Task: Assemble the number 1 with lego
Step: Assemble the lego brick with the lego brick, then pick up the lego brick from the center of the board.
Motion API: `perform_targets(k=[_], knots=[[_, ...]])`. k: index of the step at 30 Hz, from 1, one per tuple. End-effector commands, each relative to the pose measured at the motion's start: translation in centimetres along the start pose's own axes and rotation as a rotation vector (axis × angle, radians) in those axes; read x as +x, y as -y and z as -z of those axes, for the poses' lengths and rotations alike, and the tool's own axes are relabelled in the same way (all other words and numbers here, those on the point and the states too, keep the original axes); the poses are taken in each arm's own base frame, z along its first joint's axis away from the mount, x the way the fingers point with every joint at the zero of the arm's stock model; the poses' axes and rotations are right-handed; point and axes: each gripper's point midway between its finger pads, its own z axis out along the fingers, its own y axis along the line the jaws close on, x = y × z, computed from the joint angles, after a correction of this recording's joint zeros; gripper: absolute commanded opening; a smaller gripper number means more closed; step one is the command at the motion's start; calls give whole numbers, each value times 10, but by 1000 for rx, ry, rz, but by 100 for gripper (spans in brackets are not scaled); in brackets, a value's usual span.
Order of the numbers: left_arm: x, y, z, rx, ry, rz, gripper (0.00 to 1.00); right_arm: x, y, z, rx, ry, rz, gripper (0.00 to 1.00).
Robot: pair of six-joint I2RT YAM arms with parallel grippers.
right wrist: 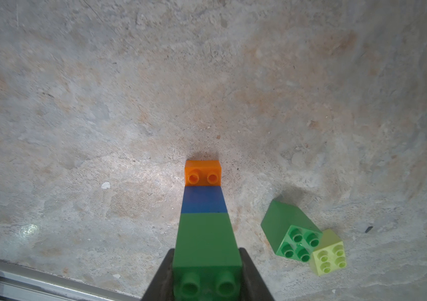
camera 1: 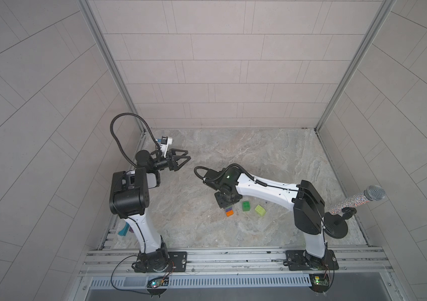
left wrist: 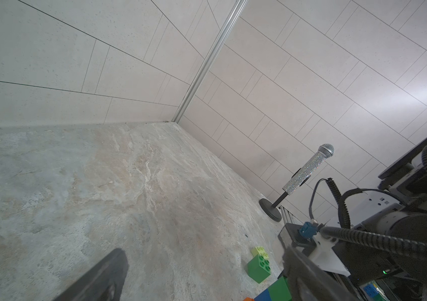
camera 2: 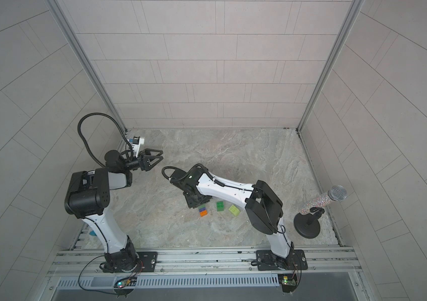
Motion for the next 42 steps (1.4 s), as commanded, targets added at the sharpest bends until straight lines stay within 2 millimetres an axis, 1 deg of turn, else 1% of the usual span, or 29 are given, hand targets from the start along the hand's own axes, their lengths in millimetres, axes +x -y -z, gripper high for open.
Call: perform_targets(k=[1,3,4,5,6,7,8,9,12,14,16,17,18,19,20,21,24,26,28,31,33,37,39,42], knots=[[-6,0,2,1,4,-60,100,25,4,-42,33,-130,-28,14],[-6,0,2,1,4,-60,100,26,4,-43,32,-132,-23,15],[-6,0,2,2,4,-61,100,26,4,-41,33,-126,-18,18],[-7,0,2,2,4,-62,100,24,4,-38,33,-114,-11,24],[-7,1,2,2,4,-66,100,21,3,-30,25,-92,0,35],[-7,1,2,2,4,-67,100,16,1,-21,10,-65,12,50],[-7,1,2,2,4,-70,100,12,-2,-10,-3,-37,26,59],[-7,1,2,2,4,-69,100,7,-4,4,-11,3,42,65],[-7,0,2,1,5,-66,100,-8,-14,53,-55,145,85,72],[-7,1,1,5,2,-61,100,-11,-14,77,-74,208,87,74],[-7,2,0,8,1,-66,100,-11,-5,94,-66,259,79,75],[-7,2,0,8,0,-65,100,-10,4,100,-49,290,67,75],[-7,2,0,9,0,-66,100,-7,15,101,-23,319,48,77],[-7,3,0,10,-1,-66,100,-4,27,98,5,335,27,77],[-7,3,0,10,-1,-67,100,0,39,92,24,344,2,78],[-7,3,-1,11,-1,-67,100,6,46,82,18,337,-15,78],[-6,4,-2,14,-3,-66,100,21,64,56,22,309,-59,78],[-6,5,-3,18,-5,-70,100,26,77,46,51,290,-103,78],[-6,6,-3,20,-6,-70,100,29,86,39,69,274,-140,78],[-5,4,-4,21,-8,-60,100,29,86,26,65,253,-166,77],[-4,4,-5,24,-10,-57,100,31,83,11,61,215,-171,76],[-3,5,-5,28,-13,-57,100,32,79,-16,64,143,-173,68],[-3,4,-5,28,-13,-55,100,31,74,-24,50,128,-172,65],[-2,3,-5,27,-14,-49,100,33,73,-33,54,105,-181,64]])
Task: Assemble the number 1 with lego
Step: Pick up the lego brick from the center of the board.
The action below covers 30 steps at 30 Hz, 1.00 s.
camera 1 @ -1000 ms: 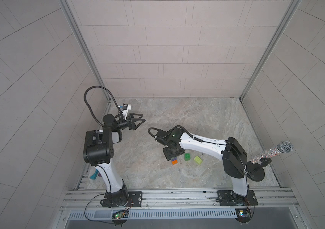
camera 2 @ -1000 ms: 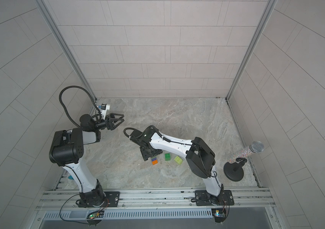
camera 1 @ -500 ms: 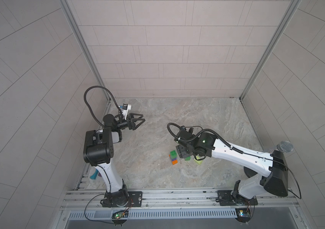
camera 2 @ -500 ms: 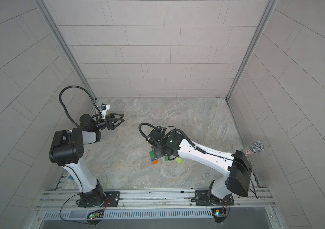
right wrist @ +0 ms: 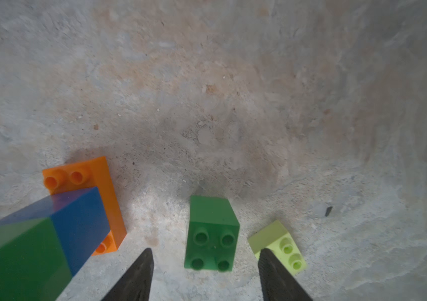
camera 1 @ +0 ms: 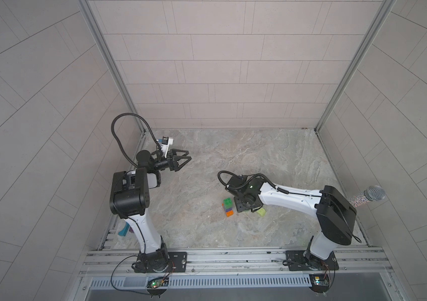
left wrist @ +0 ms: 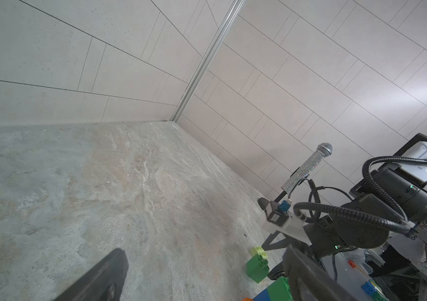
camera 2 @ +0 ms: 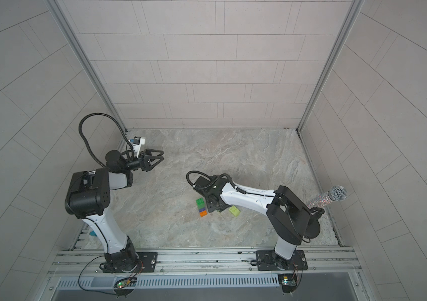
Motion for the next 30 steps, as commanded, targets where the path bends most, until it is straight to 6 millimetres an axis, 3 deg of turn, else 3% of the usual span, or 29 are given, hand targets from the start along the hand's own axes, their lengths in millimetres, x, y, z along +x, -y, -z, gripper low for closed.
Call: perform_targets(k=[1,6,12,19,21,26,30], knots=[[-4,1,-2,19,-9,-50,100,1,-1,-3,-11,-11,-34,64],[-3,3,-3,26,-15,-54,100,2,4,-8,-2,-24,-30,62],[-2,1,-3,29,-18,-46,100,5,4,-15,3,-49,-27,45],[-2,3,-3,27,-16,-50,100,9,7,-22,16,-58,-41,42],[-2,2,-3,26,-15,-50,100,8,6,-23,15,-58,-38,36],[-2,2,-4,22,-11,-48,100,4,6,-17,11,-43,-30,15],[-1,5,-9,36,-18,-56,100,-2,11,7,19,-23,-13,11]])
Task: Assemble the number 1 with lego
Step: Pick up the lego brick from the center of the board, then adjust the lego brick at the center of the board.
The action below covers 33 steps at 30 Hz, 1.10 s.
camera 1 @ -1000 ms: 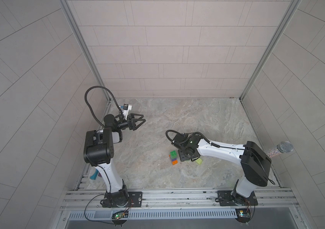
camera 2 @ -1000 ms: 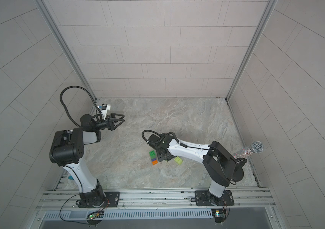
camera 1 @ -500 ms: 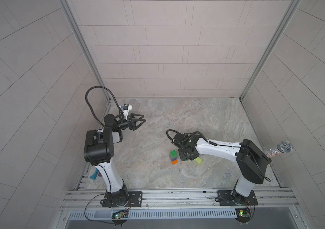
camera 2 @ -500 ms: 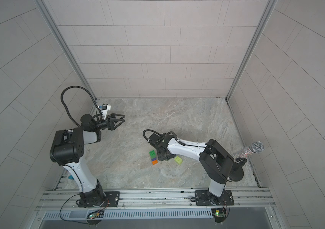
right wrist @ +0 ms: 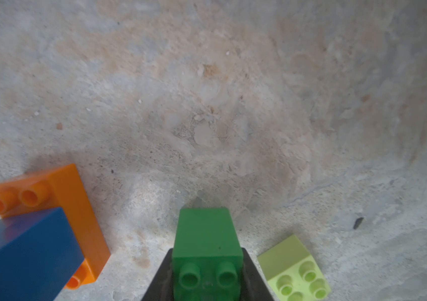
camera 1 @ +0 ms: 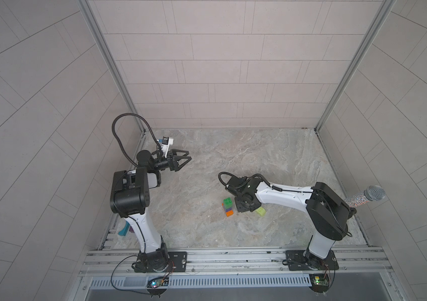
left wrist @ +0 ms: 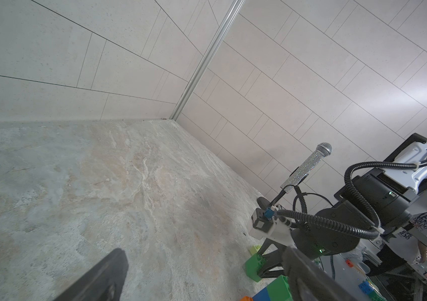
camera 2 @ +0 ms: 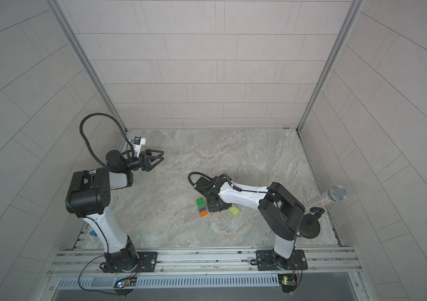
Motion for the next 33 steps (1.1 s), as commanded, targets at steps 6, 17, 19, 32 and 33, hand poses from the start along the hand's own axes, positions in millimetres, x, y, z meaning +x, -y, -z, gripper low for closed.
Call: perform_targets(k=[6,17,19,32,33], knots=[[-5,5,-6,29,-13,-66,100,-21,2,81,-51,102,13,9],[-5,12,-13,61,-35,-71,100,-24,-54,90,-146,84,100,9],[-6,15,-14,66,-37,-76,100,-25,-62,92,-147,88,117,9],[-8,20,-14,65,-35,-89,100,-33,-55,108,-95,138,146,9],[-8,20,-14,64,-33,-90,100,-34,-54,109,-86,140,154,9]])
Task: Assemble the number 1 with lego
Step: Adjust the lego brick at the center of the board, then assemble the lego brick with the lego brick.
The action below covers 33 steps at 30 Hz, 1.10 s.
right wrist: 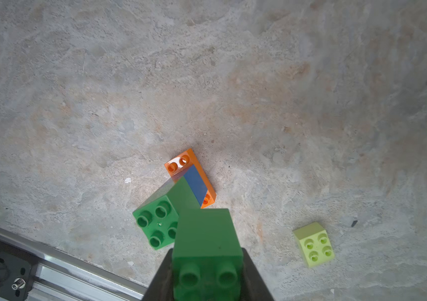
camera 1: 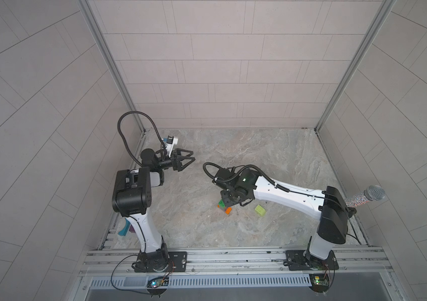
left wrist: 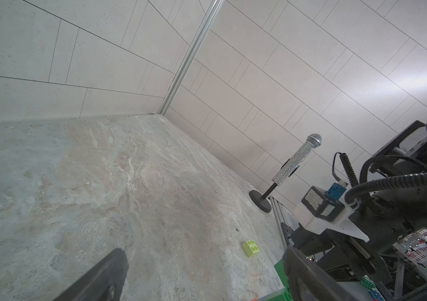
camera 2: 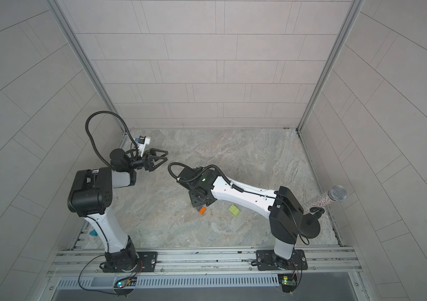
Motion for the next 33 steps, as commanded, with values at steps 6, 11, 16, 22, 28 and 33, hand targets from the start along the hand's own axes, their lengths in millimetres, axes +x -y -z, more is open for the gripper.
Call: perform_targets(k=[6,11,16,22,28,33], knots=[[-10,11,0,15,-4,-74,100,-13,-6,23,-16,49,111,8],[-10,11,-1,16,-5,-75,100,-1,-21,24,-108,-18,240,8],[-11,14,-1,19,-6,-83,100,7,-21,23,-101,-83,361,8],[-10,16,-1,25,-12,-83,100,3,-20,16,-54,-109,443,7],[-10,17,-1,28,-15,-86,100,4,-13,1,-13,-145,515,7],[-9,15,-1,32,-19,-80,100,-1,-11,-4,-3,-150,519,7]])
